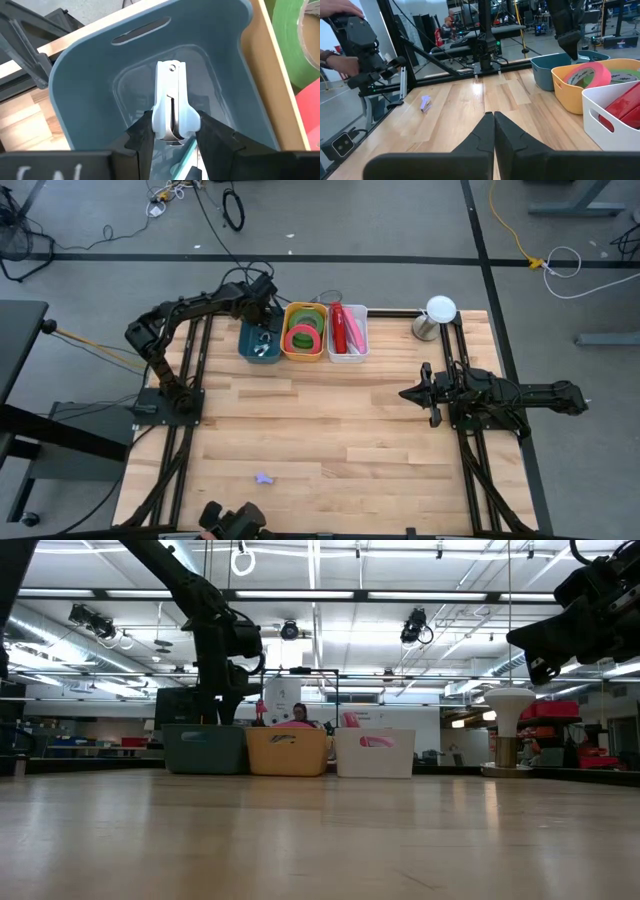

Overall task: Pick and place Stapler, Stapler remover, tape
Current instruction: Put the blue staple remover into the blue bin, then put the purple staple remover into the blue bin

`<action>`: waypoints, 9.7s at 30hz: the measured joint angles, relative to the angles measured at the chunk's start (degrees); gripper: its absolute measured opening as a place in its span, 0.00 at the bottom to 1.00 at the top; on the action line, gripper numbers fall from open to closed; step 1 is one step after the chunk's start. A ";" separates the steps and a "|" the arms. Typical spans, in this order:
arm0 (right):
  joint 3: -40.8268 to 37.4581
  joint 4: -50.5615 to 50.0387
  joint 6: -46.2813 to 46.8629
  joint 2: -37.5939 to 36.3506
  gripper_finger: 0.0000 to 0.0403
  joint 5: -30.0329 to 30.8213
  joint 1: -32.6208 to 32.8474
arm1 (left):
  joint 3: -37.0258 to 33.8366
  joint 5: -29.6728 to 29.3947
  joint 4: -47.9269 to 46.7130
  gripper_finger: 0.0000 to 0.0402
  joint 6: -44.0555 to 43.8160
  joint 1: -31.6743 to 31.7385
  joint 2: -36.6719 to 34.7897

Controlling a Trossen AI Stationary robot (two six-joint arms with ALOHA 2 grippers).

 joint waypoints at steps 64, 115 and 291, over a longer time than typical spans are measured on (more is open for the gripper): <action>0.00 0.00 0.00 0.01 0.02 -0.01 0.00 | 0.00 14.62 -16.85 0.86 1.71 -37.62 -10.27; 0.00 0.00 0.00 0.01 0.02 -0.01 -0.01 | 10.49 16.24 -5.75 0.86 -10.01 -77.15 -6.00; 0.00 0.00 0.00 0.02 0.02 0.00 -0.01 | 17.96 12.53 -12.01 0.18 -2.34 -68.83 10.64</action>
